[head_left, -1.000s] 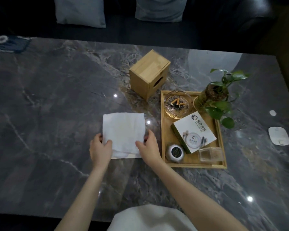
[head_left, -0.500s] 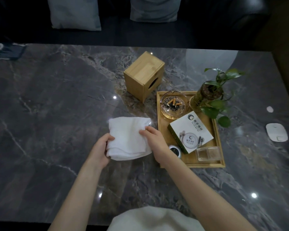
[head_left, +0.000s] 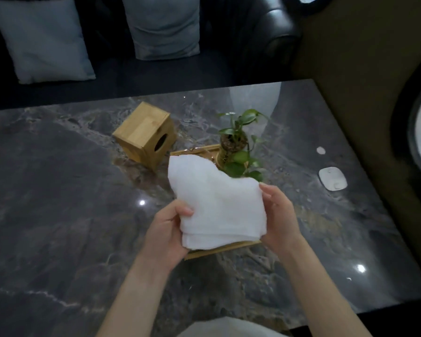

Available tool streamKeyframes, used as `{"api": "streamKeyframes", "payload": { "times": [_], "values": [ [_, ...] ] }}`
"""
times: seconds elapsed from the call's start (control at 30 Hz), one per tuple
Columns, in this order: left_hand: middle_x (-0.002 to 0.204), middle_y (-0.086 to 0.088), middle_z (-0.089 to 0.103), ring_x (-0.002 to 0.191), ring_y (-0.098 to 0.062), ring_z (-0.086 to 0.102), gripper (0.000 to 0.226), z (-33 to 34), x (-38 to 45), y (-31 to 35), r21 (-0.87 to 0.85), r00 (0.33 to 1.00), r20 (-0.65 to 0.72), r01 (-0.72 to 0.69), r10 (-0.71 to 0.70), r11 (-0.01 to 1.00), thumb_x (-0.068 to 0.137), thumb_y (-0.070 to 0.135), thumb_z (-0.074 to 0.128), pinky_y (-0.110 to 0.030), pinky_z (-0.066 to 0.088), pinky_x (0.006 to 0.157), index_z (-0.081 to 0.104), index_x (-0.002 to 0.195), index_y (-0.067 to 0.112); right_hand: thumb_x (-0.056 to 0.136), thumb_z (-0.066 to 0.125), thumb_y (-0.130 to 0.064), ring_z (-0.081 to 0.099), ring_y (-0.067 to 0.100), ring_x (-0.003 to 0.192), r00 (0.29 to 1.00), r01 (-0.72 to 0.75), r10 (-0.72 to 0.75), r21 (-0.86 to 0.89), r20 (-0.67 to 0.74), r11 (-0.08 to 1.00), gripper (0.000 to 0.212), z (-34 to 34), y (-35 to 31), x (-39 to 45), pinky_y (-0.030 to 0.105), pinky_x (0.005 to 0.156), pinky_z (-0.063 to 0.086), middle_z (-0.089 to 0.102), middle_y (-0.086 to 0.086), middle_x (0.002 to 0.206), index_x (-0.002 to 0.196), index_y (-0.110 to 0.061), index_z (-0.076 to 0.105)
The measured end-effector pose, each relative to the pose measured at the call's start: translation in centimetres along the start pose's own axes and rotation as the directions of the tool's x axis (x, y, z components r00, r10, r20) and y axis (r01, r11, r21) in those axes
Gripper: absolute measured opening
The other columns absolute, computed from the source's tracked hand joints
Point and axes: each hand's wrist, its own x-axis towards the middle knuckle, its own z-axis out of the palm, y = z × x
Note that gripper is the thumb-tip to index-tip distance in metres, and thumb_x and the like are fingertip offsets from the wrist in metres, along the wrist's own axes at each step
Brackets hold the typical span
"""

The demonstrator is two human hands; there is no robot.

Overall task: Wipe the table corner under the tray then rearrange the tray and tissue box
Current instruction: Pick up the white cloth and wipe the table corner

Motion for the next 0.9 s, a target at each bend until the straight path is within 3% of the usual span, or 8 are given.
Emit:
{"api": "streamKeyframes", "payload": {
  "times": [0.1, 0.23, 0.33, 0.47, 0.6, 0.73, 0.8, 0.9],
  "values": [
    [0.088, -0.012, 0.074, 0.077, -0.028, 0.071, 0.057, 2.9, 1.9, -2.5, 0.026, 0.994, 0.092, 0.054, -0.056, 0.998, 0.032, 0.006, 0.069, -0.038, 0.059, 0.059, 0.073, 0.089, 0.009, 0.080, 0.049, -0.032, 0.068, 0.019, 0.058, 1.000, 0.008, -0.005, 0.075, -0.030, 0.997, 0.036, -3.6, -1.9, -1.2, 0.027, 0.060, 0.049, 0.072, 0.006, 0.065, 0.069, -0.013, 0.077],
    [0.091, -0.011, 0.073, 0.082, -0.028, 0.070, 0.049, 6.8, 4.9, -6.0, 0.074, 0.984, 0.151, 0.090, -0.100, 0.993, 0.048, 0.000, 0.057, -0.040, 0.059, 0.062, 0.071, 0.093, 0.013, 0.055, 0.071, -0.052, 0.072, 0.030, 0.084, 0.996, -0.048, 0.064, 0.238, -0.059, 0.970, 0.057, -8.2, -3.4, -2.1, 0.039, 0.075, 0.058, 0.076, 0.014, 0.094, 0.092, -0.009, 0.077],
    [0.096, -0.015, 0.072, 0.086, -0.031, 0.069, 0.058, 8.9, 7.5, -8.9, 0.036, 0.963, 0.172, 0.202, -0.205, 0.979, 0.037, 0.006, 0.074, -0.039, 0.058, 0.065, 0.071, 0.095, 0.008, 0.034, 0.087, -0.051, 0.072, 0.031, 0.082, 0.997, -0.036, 0.056, 0.359, -0.044, 0.933, 0.073, -11.6, -4.6, -2.5, 0.040, 0.074, 0.058, 0.076, 0.015, 0.091, 0.092, -0.008, 0.077],
    [0.103, -0.014, 0.070, 0.092, -0.031, 0.068, 0.065, 10.7, 11.0, -11.8, 0.144, 0.962, 0.055, 0.256, -0.266, 0.956, 0.049, 0.011, 0.069, -0.037, 0.057, 0.069, 0.060, 0.114, 0.009, 0.034, 0.085, -0.032, 0.072, 0.030, 0.076, 0.995, -0.061, 0.083, 0.329, -0.051, 0.942, 0.054, -16.2, -7.8, -2.3, 0.036, 0.076, 0.054, 0.076, 0.013, 0.086, 0.083, -0.009, 0.078],
    [0.114, -0.014, 0.066, 0.105, -0.035, 0.060, 0.042, 11.7, 14.6, -13.8, 0.332, 0.981, -0.102, 0.190, -0.165, 0.924, 0.074, 0.006, 0.045, -0.049, 0.049, 0.090, 0.063, 0.110, 0.019, 0.042, 0.083, -0.018, 0.070, 0.036, 0.087, 0.983, -0.184, 0.183, 0.247, 0.025, 0.952, 0.059, -20.0, -11.7, -1.9, 0.041, 0.073, 0.057, 0.073, 0.017, 0.102, 0.099, -0.007, 0.075],
    [0.106, -0.013, 0.068, 0.098, -0.031, 0.062, 0.028, 12.6, 18.3, -15.7, 0.379, 0.957, -0.275, 0.196, -0.092, 0.904, 0.082, 0.014, 0.044, -0.043, 0.050, 0.085, 0.068, 0.096, 0.015, 0.046, 0.082, -0.020, 0.070, 0.036, 0.090, 0.978, -0.204, 0.208, 0.194, -0.002, 0.960, 0.059, -22.1, -14.3, -1.0, 0.042, 0.071, 0.058, 0.072, 0.017, 0.104, 0.103, -0.006, 0.073],
    [0.107, -0.016, 0.067, 0.098, -0.031, 0.062, 0.026, 12.8, 20.0, -16.5, 0.473, 0.934, -0.357, 0.163, 0.019, 0.866, 0.086, 0.015, 0.043, -0.042, 0.050, 0.083, 0.068, 0.092, 0.017, 0.054, 0.076, -0.023, 0.064, 0.037, 0.100, 0.975, -0.193, 0.207, 0.141, -0.086, 0.971, 0.066, -22.5, -15.2, -0.6, 0.043, 0.076, 0.053, 0.068, 0.018, 0.111, 0.117, -0.007, 0.063],
    [0.115, -0.016, 0.065, 0.100, -0.024, 0.061, 0.029, 13.0, 21.9, -17.3, 0.680, 0.886, -0.367, 0.046, 0.284, 0.732, 0.092, 0.012, 0.039, -0.036, 0.048, 0.088, 0.066, 0.091, 0.023, 0.069, 0.058, -0.019, 0.058, 0.035, 0.100, 0.976, -0.143, 0.152, 0.066, -0.157, 0.988, 0.055, -22.6, -17.1, 0.0, 0.043, 0.076, 0.049, 0.062, 0.017, 0.110, 0.122, -0.008, 0.051]
  ]
}}
